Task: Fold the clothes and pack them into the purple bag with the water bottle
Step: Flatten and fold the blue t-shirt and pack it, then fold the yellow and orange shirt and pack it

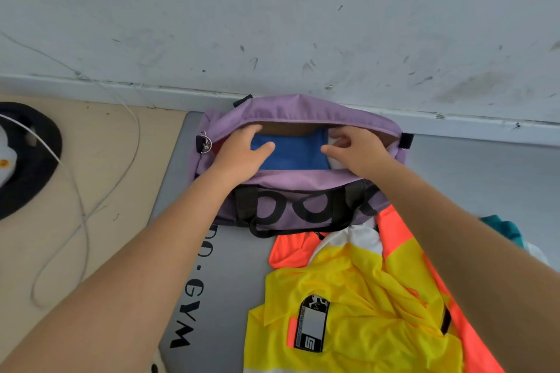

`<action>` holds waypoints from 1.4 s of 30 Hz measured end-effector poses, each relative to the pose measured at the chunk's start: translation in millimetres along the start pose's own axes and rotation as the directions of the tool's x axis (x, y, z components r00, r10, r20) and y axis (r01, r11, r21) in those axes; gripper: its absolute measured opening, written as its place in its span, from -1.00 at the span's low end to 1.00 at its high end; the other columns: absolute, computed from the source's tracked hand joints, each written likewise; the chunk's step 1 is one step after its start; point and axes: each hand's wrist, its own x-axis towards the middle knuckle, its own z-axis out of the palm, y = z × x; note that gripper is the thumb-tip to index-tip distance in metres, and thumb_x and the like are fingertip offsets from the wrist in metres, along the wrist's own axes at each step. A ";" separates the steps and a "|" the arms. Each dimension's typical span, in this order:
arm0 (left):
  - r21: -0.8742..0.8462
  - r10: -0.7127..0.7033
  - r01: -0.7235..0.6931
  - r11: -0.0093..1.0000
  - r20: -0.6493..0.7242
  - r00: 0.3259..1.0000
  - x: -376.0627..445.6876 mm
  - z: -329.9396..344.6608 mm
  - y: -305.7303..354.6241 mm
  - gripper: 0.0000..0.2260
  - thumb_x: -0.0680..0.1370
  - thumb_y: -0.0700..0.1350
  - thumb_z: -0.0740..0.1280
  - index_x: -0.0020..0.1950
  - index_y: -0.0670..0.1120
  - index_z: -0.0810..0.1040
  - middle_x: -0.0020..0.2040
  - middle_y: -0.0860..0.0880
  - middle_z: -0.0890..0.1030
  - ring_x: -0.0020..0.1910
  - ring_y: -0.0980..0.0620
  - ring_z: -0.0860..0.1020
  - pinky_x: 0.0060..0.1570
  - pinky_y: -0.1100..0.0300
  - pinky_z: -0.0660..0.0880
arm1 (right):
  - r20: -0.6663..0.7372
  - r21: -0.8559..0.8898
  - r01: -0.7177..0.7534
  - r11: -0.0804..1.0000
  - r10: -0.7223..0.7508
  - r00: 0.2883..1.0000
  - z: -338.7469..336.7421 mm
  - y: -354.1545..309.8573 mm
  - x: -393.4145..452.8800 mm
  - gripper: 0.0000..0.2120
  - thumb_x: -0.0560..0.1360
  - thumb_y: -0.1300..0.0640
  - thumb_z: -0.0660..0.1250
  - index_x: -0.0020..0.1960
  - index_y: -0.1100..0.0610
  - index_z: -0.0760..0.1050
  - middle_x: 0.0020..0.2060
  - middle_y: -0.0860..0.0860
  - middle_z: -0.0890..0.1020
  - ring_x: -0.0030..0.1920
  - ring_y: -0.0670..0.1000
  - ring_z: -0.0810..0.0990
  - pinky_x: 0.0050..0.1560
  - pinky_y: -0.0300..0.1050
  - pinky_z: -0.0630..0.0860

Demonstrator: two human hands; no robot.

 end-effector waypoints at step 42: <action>-0.424 -0.327 0.505 0.751 0.426 0.844 -246.8 172.1 73.7 -0.86 0.57 -0.07 0.38 -0.09 -0.12 0.52 -0.45 0.00 0.50 -0.51 0.08 0.45 -0.35 0.14 0.47 | -0.175 0.458 -0.545 0.702 0.672 0.719 -15.0 194.4 -294.6 -0.39 0.42 -0.03 0.48 0.35 0.17 0.34 0.18 0.07 0.48 0.18 0.08 0.48 0.17 0.06 0.49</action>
